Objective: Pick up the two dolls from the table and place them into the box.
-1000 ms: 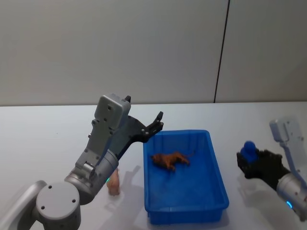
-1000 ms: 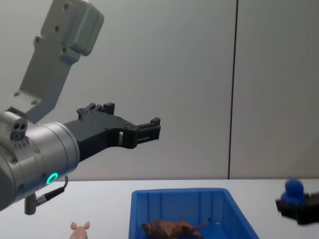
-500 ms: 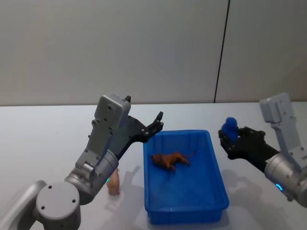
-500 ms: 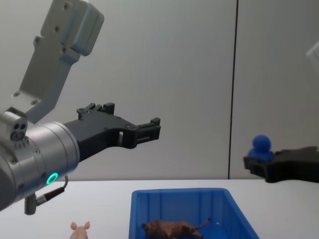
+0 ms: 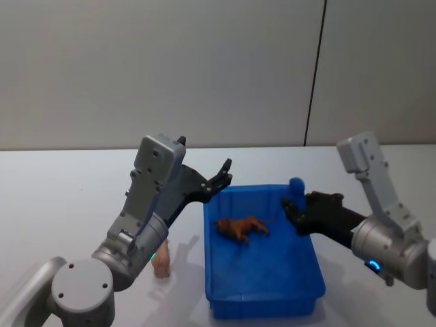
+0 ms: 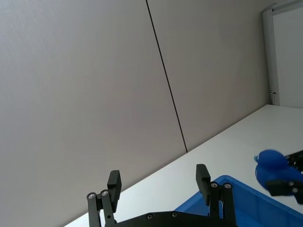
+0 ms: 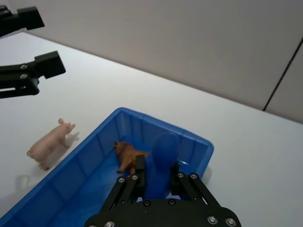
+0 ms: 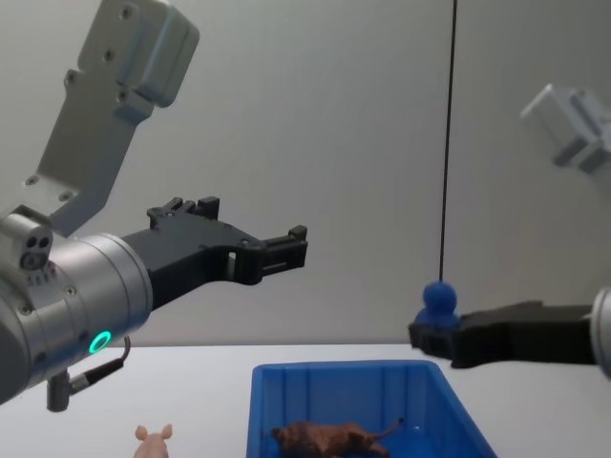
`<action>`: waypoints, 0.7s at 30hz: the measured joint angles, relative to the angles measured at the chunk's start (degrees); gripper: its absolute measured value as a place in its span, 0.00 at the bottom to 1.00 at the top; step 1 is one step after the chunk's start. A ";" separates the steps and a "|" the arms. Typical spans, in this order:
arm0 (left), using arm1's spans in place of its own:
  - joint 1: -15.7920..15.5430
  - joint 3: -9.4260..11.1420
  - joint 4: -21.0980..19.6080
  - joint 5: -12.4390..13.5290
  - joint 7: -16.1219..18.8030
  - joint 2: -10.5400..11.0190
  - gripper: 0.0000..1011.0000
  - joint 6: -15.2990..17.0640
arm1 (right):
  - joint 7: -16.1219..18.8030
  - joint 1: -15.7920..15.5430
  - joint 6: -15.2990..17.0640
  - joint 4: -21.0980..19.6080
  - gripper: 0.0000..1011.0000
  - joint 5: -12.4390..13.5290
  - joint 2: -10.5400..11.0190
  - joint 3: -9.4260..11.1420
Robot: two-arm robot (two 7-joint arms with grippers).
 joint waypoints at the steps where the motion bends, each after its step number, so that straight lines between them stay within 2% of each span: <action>1: 0.00 0.00 0.00 0.00 0.00 0.00 0.99 0.00 | 0.29 0.16 0.40 0.23 0.26 0.01 -0.09 -0.10; 6: 0.00 0.00 0.00 0.00 0.00 0.00 0.99 0.00 | 2.33 1.29 3.35 2.20 0.25 0.07 -0.82 -0.78; 10: 0.00 0.00 0.00 0.00 0.00 0.00 0.99 0.00 | 3.53 2.08 4.95 3.81 0.40 0.02 -1.35 -1.25; 15: 0.00 0.00 0.00 0.00 0.00 0.00 0.99 0.00 | 4.56 2.74 6.23 5.05 0.55 -0.07 -1.79 -1.67; 16: 0.00 0.00 0.00 0.00 0.00 0.00 0.99 0.00 | 4.79 2.88 6.53 5.36 0.61 -0.11 -1.88 -1.77; 21: 0.00 0.00 0.00 0.00 0.00 0.00 0.99 0.00 | 5.42 3.27 7.37 6.16 0.72 -0.20 -2.12 -2.03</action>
